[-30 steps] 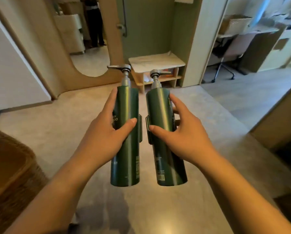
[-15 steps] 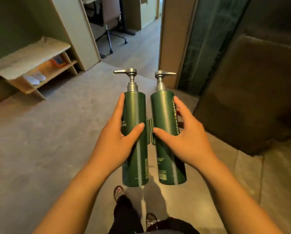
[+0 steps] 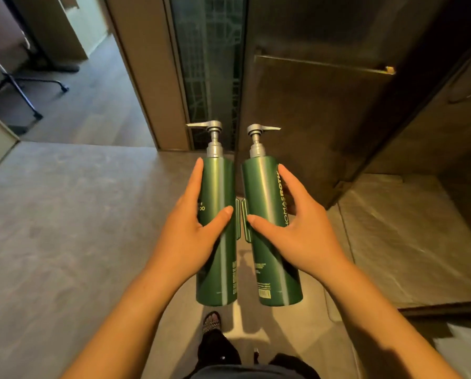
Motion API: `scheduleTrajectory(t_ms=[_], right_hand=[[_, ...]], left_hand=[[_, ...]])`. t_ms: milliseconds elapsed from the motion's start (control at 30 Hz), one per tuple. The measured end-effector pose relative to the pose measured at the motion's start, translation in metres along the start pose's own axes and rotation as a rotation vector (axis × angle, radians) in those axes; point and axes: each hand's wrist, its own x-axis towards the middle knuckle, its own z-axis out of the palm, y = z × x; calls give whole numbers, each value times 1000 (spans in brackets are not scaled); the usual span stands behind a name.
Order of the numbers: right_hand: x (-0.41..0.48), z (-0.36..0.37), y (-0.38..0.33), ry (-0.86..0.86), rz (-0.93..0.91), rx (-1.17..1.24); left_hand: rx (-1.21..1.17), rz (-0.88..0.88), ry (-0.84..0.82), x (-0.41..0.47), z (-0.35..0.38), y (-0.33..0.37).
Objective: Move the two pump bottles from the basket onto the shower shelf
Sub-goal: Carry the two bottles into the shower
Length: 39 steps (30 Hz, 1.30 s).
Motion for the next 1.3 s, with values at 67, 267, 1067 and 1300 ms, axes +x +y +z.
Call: scheduleTrajectory(t_ms=[67, 267, 1067, 1300], right_hand=[[14, -1, -1, 53, 11, -20], [42, -8, 8, 230, 103, -54], [73, -223, 163, 688, 451, -33], [77, -299, 213, 766, 495, -39]], left_hand=[[3, 42, -58, 24, 0, 0], [13, 132, -221, 85, 10, -1], [96, 298, -744, 227, 297, 108], [105, 354, -796, 251, 384, 148]])
